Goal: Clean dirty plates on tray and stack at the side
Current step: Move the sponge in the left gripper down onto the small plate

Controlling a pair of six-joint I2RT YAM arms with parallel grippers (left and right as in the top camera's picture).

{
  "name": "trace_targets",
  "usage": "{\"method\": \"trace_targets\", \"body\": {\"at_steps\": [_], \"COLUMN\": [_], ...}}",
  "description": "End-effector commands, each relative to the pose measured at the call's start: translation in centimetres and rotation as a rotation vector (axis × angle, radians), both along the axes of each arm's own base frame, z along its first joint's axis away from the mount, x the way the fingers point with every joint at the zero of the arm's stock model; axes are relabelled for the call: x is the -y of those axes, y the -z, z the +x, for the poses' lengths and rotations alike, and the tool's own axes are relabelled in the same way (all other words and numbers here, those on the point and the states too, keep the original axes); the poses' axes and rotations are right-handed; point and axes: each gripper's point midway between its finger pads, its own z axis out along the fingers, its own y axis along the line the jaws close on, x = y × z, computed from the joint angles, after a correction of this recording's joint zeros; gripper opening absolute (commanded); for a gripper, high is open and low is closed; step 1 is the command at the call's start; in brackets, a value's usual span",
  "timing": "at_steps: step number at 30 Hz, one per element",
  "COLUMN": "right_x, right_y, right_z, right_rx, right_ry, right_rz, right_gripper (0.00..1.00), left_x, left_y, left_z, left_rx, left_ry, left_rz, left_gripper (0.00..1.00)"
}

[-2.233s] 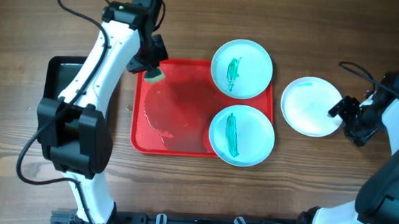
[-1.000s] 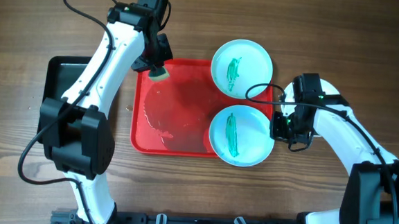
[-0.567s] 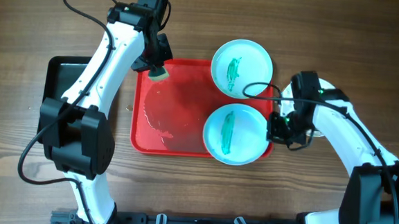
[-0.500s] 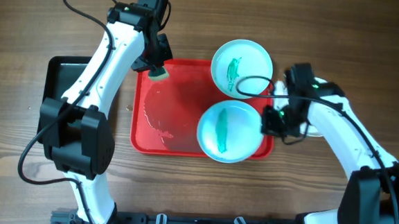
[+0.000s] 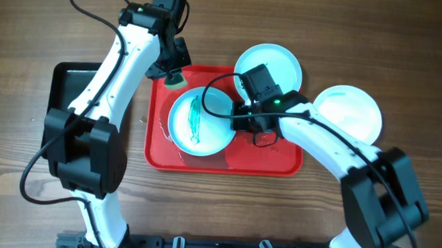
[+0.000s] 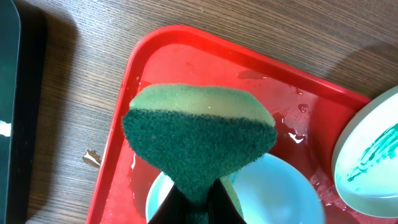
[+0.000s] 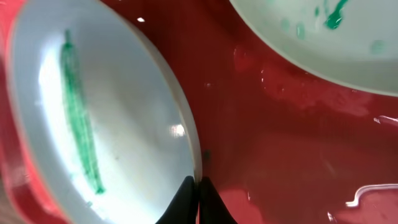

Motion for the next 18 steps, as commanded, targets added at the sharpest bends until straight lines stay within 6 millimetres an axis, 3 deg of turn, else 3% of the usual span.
{"method": "trace_targets", "body": {"at_steps": [1,4,11,13,15,16,18], "right_x": [-0.7,-0.7,-0.7,-0.8,-0.9,-1.0,-1.0], "right_y": [1.3,1.9,4.5,4.6,4.6,4.5,4.5], "right_z": [0.9,1.6,1.4,1.5,1.7,1.8,2.1], "right_rx": [0.004,0.031,-0.045,-0.048,-0.043,-0.038,-0.033], "right_ry": [-0.012,-0.022,-0.021,-0.018,-0.013,-0.007,0.009], "right_rz": [0.007,-0.007,0.021,0.031,0.035,0.041,0.047], "right_gripper": [0.18,0.34,0.36,0.30,0.09,0.04,0.04], "left_x": [-0.1,-0.1,-0.1,0.0,0.5,0.7,0.4], "left_y": [-1.1,-1.1,-1.0,-0.9,-0.4,0.1,1.7], "left_z": [0.4,0.4,0.3,0.2,-0.3,-0.6,-1.8], "left_rx": [0.036,0.035,0.032,0.028,0.004,-0.014,-0.062], "left_ry": [0.007,0.007,0.008,0.008,0.015,0.018,0.017], "left_rz": [0.006,0.006,0.007,0.002,-0.025,-0.037,-0.026], "left_gripper": [0.04,0.04,0.04,0.04,0.04,0.04,0.04]}}
